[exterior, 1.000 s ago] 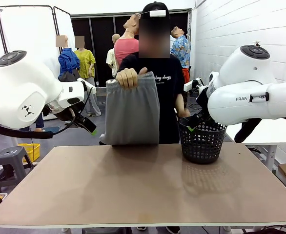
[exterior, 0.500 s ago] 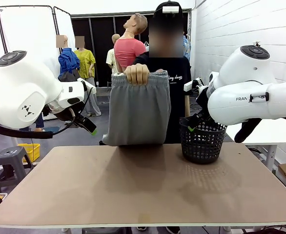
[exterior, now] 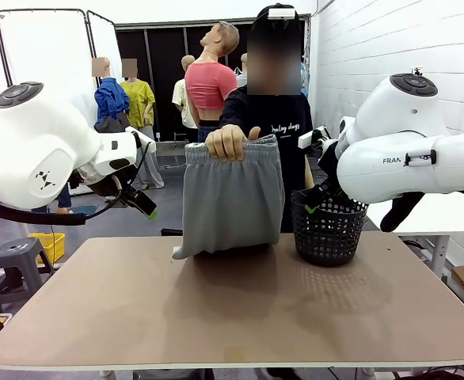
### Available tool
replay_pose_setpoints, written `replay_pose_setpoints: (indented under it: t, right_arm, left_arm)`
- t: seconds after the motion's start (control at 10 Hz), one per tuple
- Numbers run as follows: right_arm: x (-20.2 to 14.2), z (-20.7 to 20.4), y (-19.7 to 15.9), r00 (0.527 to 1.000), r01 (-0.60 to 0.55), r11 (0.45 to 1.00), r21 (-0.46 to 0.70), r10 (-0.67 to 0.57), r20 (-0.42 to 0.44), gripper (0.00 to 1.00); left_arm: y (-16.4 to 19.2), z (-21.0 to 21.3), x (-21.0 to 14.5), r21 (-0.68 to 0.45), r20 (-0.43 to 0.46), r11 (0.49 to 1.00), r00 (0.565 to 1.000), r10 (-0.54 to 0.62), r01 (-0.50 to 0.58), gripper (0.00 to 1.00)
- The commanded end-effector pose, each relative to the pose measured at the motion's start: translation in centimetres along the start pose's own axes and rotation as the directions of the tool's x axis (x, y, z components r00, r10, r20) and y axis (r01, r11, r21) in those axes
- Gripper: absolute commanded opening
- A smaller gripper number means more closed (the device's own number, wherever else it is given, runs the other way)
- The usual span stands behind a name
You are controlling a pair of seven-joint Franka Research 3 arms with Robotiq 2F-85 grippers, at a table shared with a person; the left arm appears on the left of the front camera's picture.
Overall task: Fold the training pants.
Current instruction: Grab both ends of the Training pants handed by a person.
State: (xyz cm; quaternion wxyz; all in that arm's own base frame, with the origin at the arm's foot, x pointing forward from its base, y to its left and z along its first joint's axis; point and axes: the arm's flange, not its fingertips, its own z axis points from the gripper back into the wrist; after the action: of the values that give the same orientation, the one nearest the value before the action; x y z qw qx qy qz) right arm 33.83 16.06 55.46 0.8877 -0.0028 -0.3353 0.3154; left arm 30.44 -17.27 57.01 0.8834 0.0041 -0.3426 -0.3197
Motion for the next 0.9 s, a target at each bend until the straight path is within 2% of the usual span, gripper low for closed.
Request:
replay_pose_setpoints:
  t: [0.0, 0.6, 0.8]
  right_arm:
    - [0.13, -0.36, -0.02, 1.0, 0.002, 1.0, 0.0, -0.002, 0.008, 1.0]
    - [0.0, 0.0, 0.0, 1.0, 0.0, 1.0, 0.0, 0.0, 0.0, 1.0]
    - [-0.23, 0.15, -0.97, 0.991, -0.132, 0.991, 0.011, 0.132, -0.036, 1.0]
  left_arm:
    - [0.12, -0.19, 0.05, 0.004, 0.01, 1.0, 1.0, -0.014, 0.014, 1.0]
    - [0.0, 0.0, 0.0, 0.0, 0.0, 1.0, 1.0, 0.0, 0.0, 1.0]
    - [0.18, 0.72, -0.05, -0.014, -0.035, 0.983, 0.983, -0.181, 0.181, 1.0]
